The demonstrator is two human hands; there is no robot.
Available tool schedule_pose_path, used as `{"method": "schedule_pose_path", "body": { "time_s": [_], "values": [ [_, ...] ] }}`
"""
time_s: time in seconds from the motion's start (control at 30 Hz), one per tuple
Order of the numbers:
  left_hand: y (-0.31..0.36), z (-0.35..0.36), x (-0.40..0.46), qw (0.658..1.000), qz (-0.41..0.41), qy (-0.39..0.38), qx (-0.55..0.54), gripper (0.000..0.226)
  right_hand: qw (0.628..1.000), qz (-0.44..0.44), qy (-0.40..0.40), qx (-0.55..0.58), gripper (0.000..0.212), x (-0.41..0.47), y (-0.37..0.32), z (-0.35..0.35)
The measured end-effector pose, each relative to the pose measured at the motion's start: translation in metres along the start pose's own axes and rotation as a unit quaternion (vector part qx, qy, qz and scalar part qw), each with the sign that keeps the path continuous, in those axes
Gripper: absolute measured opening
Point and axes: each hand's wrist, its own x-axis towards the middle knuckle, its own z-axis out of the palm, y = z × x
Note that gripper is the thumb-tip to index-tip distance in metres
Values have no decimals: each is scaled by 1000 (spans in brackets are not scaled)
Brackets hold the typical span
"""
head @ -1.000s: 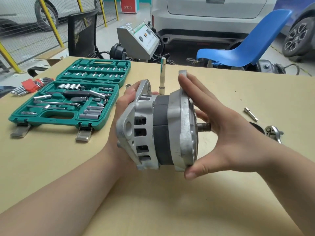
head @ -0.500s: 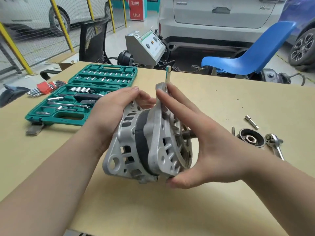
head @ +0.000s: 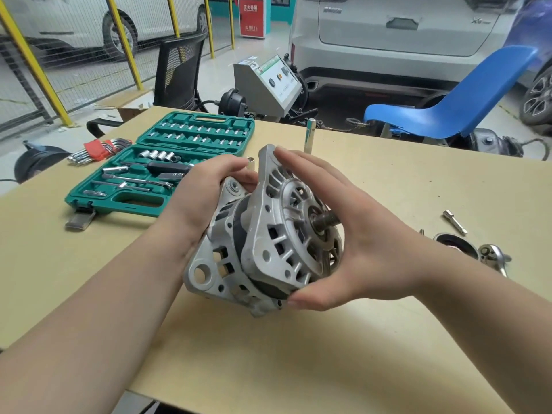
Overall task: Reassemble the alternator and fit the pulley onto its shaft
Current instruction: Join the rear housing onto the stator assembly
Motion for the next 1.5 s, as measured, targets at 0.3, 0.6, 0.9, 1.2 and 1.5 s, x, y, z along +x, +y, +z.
{"method": "schedule_pose_path", "body": {
  "time_s": [0.3,0.6,0.9,1.2,1.5],
  "values": [
    [-8,23,23,989,-37,43,134,34,981,59,69,174,115,-1,19,-6],
    [-6,45,34,990,48,39,127,32,969,92,132,189,106,-21,30,-3],
    [-17,36,25,995,72,-2,75,40,982,86,109,130,108,-13,24,-3],
    [-36,41,29,995,14,-23,-100,73,990,83,50,102,113,0,25,-13],
    [-46,47,33,993,35,-7,-112,75,991,79,8,109,111,-7,26,-28]
  ]
}}
